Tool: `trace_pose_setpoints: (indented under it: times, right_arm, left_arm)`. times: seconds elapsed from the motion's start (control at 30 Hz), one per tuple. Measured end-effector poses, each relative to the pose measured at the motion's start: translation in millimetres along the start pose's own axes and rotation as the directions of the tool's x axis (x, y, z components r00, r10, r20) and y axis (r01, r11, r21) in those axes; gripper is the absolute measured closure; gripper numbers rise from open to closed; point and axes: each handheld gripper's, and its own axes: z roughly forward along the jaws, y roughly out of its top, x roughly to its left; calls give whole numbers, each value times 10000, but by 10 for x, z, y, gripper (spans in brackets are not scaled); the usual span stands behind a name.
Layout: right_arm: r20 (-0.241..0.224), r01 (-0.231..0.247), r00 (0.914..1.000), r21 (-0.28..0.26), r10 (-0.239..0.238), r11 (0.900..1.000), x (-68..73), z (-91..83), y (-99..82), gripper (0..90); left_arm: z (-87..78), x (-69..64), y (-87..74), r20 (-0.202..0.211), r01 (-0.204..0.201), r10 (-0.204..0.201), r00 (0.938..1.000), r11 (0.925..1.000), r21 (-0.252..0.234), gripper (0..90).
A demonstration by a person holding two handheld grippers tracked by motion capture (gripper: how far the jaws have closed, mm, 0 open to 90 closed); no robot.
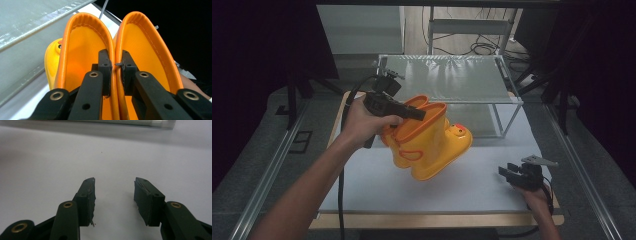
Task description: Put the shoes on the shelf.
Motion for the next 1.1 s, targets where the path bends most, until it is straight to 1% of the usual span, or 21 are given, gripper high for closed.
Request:
trace_pose_setpoints:
  times: [0.2,0.33,0.5,0.57,0.67,0.83,1.1]
  right_arm:
    - [6,-42,10000,-28,42,10000,-10,0,1,515]
    - [4,-38,10000,-37,38,10000,-17,-5,1,515]
    - [6,12,10000,-26,-12,10000,-14,-9,4,515]
    - [4,-8,10000,-40,8,10000,-14,-10,4,515]
    - [8,-19,10000,-41,19,10000,-18,-9,4,514]
    - [-1,-36,10000,-37,36,10000,-22,-15,4,515]
    - [-6,-71,10000,-60,71,10000,-23,-21,6,515]
  left_arm:
    - [-1,-25,88,-45,-68,68,10000,10000,4,820]
    - [13,-53,156,-30,-169,169,9999,9998,-62,820]
    - [36,-101,257,-60,-329,329,9994,9995,-20,820]
    - [35,-110,272,-81,-374,373,9993,9993,-21,820]
    - [50,-125,293,27,-484,485,9988,9988,-119,821]
    - [87,-135,318,143,-516,517,9986,9986,-90,821]
    - [114,-126,364,145,-519,520,9985,9986,-120,822]
